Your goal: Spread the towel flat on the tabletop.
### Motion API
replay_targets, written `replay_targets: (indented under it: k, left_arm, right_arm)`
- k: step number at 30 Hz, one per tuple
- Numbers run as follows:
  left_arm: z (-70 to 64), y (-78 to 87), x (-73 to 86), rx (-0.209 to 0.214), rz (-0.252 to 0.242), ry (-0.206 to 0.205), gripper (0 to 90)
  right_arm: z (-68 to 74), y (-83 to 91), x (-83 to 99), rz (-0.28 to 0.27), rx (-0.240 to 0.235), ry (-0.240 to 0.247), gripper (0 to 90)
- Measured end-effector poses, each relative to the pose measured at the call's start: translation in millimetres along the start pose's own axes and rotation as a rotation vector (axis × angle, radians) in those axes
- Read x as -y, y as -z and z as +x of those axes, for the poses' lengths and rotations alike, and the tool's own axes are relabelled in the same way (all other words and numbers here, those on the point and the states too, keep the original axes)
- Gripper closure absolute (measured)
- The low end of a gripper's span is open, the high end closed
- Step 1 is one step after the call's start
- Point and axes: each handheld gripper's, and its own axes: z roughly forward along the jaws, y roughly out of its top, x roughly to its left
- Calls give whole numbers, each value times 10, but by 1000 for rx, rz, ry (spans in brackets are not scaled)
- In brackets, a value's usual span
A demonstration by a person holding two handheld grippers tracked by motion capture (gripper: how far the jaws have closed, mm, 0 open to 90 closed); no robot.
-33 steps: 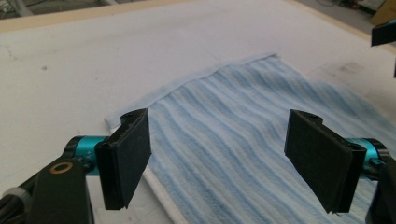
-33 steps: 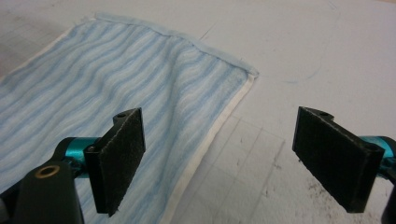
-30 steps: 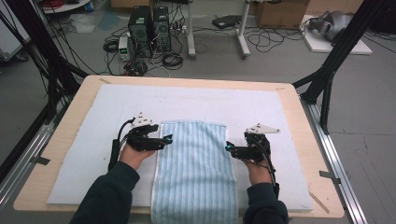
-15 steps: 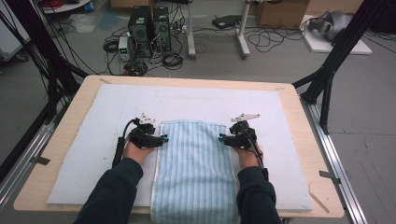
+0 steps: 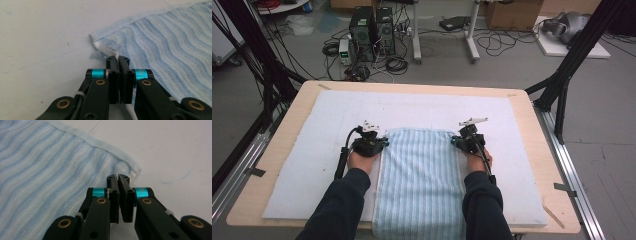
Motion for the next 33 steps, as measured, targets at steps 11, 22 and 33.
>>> replay_targets:
  k: [11, 22, 33]
  left_arm:
    - [233, 10, -72, -21, -166, 142, 529]
    - [121, 203, -418, 54, -197, 26, 384]
    - [270, -290, -455, 61, -31, 32, 489]
  right_arm:
    - [-137, 32, -90, -26, 80, -26, 649]
    - [-166, 181, -156, -80, 15, -19, 445]
    - [-233, 209, -138, -85, 5, -36, 407]
